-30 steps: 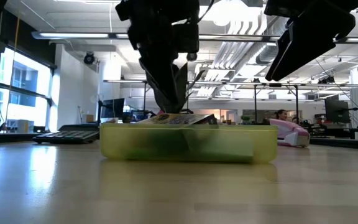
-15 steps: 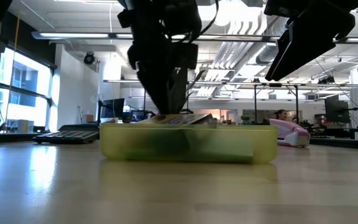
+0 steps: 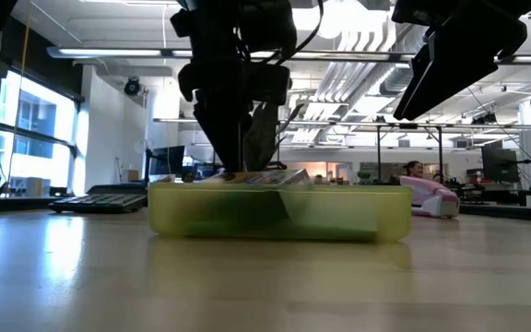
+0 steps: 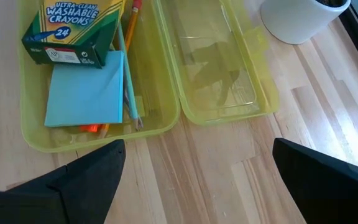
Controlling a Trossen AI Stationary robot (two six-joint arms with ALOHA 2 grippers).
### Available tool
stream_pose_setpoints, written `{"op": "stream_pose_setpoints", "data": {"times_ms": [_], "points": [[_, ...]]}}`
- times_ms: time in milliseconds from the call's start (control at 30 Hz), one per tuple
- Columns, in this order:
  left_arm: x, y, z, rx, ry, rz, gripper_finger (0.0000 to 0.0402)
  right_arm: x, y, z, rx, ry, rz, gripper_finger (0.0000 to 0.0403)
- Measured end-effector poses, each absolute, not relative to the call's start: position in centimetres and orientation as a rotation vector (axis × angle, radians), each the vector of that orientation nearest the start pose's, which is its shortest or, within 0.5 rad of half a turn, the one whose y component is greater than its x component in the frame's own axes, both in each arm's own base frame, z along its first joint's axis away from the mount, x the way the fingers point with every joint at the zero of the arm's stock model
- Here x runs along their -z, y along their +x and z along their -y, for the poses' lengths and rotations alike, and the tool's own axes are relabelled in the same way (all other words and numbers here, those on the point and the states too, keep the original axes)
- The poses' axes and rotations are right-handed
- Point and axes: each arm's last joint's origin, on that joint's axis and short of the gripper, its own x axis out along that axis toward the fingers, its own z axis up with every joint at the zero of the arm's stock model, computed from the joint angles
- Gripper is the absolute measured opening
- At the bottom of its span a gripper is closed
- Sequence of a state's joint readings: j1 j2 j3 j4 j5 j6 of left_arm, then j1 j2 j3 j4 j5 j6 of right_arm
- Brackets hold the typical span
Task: Pack school essentials
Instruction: Put the crayon box into the yellow box, then close the yellow school supplies box
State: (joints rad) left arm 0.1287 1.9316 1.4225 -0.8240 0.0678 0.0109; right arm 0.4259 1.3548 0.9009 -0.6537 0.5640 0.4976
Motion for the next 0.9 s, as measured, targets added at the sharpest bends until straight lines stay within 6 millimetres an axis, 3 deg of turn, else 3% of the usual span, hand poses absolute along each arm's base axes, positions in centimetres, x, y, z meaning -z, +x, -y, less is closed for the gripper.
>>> {"op": "stream_pose_setpoints", "data": {"times_ms": [367, 633, 900], "points": [[-21.6, 36.8, -5.0, -0.103, -0.108, -1.428, 0.016, -22.7, 23.8, -9.1, 0.342, -0.02, -0.879, 0.0399], [-23.5, 34.9, -3.8, -0.132, -0.152, -1.47, 0.016, -22.4, 23.8, -9.2, 0.356, 0.016, -0.889, 0.0399], [-21.7, 31.7, -2.3, -0.168, -0.199, -1.444, 0.016, -22.2, 23.9, -9.2, 0.37, 0.033, -0.895, 0.0399]]}}
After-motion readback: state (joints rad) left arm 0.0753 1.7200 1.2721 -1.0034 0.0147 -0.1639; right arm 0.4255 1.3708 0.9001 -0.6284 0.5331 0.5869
